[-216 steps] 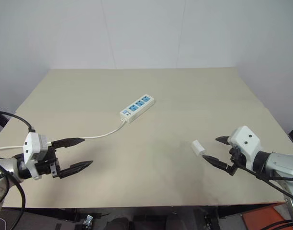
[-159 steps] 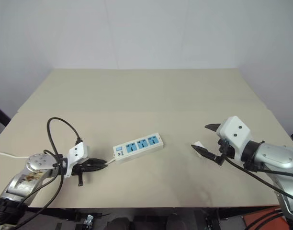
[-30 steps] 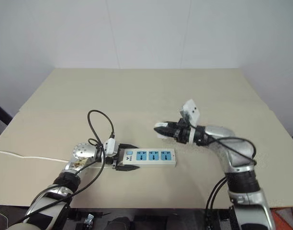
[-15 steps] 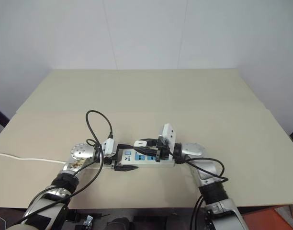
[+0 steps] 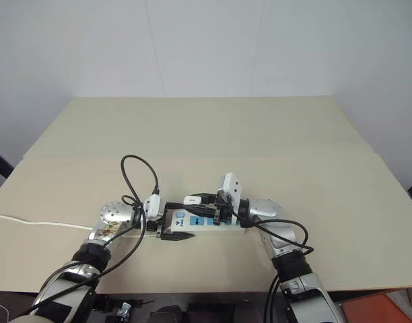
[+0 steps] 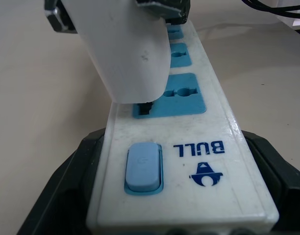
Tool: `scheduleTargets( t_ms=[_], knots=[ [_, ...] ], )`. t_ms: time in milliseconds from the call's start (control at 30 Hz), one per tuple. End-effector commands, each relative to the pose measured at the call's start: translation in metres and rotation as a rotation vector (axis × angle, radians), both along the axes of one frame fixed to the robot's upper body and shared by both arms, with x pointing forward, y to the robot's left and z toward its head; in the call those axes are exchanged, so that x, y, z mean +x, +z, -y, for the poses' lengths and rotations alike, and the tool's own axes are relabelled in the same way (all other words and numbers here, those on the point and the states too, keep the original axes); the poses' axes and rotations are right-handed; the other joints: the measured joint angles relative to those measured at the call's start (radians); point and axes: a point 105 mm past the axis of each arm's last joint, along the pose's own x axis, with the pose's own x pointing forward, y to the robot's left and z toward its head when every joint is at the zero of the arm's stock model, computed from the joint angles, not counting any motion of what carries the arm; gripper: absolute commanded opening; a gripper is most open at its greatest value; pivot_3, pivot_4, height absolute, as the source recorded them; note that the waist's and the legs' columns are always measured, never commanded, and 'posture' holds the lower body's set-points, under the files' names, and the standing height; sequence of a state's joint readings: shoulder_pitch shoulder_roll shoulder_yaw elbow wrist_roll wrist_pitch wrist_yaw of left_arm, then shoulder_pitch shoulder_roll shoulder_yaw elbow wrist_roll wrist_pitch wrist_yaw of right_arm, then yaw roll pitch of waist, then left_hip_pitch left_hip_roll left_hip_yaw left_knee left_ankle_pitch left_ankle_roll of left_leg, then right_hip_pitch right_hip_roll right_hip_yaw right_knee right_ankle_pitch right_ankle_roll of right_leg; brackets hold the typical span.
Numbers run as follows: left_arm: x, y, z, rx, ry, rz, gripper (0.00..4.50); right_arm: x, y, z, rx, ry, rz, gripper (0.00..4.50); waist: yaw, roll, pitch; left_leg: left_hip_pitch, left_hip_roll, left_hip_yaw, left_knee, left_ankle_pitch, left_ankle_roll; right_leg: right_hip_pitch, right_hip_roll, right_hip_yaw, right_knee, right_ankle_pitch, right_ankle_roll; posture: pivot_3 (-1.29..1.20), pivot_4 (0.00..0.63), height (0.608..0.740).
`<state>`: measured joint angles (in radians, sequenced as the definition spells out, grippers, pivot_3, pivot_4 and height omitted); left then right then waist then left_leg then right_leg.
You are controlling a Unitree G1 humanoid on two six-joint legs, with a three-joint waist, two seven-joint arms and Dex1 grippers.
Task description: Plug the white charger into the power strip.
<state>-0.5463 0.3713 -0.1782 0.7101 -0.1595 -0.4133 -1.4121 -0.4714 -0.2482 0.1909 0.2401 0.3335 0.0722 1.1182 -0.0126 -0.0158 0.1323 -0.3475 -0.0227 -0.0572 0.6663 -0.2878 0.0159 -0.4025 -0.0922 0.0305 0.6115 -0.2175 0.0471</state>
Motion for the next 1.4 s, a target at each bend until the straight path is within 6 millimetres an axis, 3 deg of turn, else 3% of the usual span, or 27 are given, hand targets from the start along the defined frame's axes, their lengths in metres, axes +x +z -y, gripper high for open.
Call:
scheduleTargets(
  t_ms=[33,333,600,833,1167,1333,1400],
  knots=[
    [-0.008,-0.010,0.002,0.040,-0.034,-0.029,3.41,-0.002,-0.007,-0.003,-0.024,0.027,-0.003,1.13,0.000,0.000,0.000,0.000,0.000,0.000,0.000,0.000,0.000,0.000,0.000,0.000,0.000,0.000,0.000,0.00,0.150,0.740],
    [-0.009,-0.009,0.002,0.038,-0.036,-0.031,3.41,0.005,-0.018,0.004,-0.055,0.013,-0.016,1.13,-0.001,0.000,0.000,0.001,0.000,0.000,0.000,0.000,0.000,0.000,0.000,0.000,0.000,0.000,0.000,0.00,0.150,0.740],
    [-0.010,-0.010,0.000,0.042,-0.027,-0.033,3.41,-0.007,-0.062,0.030,-0.155,-0.019,-0.111,1.13,0.001,0.001,-0.002,0.001,0.000,0.000,0.000,0.000,0.000,0.002,0.000,0.000,0.000,0.000,0.000,0.00,0.150,0.740],
    [-0.009,-0.009,-0.003,0.050,-0.015,-0.029,3.41,-0.018,-0.089,0.046,-0.233,-0.017,-0.183,1.13,0.003,0.001,-0.003,0.013,0.000,0.000,-0.002,0.000,0.001,0.014,0.000,0.000,-0.003,-0.001,0.001,0.00,0.150,0.740],
    [-0.007,-0.008,-0.009,0.057,0.009,-0.019,3.41,-0.027,-0.110,0.051,-0.316,0.020,-0.243,1.13,0.003,0.003,-0.008,0.013,0.000,0.000,-0.002,-0.001,0.001,0.014,0.000,0.000,-0.003,-0.001,0.001,0.00,0.150,0.740],
    [-0.007,-0.009,-0.011,0.059,0.015,-0.021,3.41,-0.022,-0.105,0.049,-0.324,0.029,-0.221,1.13,0.002,0.003,-0.012,0.014,0.000,0.000,-0.002,-0.001,0.001,0.014,0.000,0.000,-0.003,-0.001,0.000,0.00,0.150,0.740],
    [-0.007,-0.010,-0.011,0.059,0.016,-0.022,3.41,-0.020,-0.100,0.046,-0.318,0.043,-0.210,1.84,0.000,0.003,-0.012,0.014,0.000,0.000,-0.002,-0.001,0.001,0.014,0.000,0.000,-0.003,-0.001,0.000,0.00,0.150,0.740]
  ],
)
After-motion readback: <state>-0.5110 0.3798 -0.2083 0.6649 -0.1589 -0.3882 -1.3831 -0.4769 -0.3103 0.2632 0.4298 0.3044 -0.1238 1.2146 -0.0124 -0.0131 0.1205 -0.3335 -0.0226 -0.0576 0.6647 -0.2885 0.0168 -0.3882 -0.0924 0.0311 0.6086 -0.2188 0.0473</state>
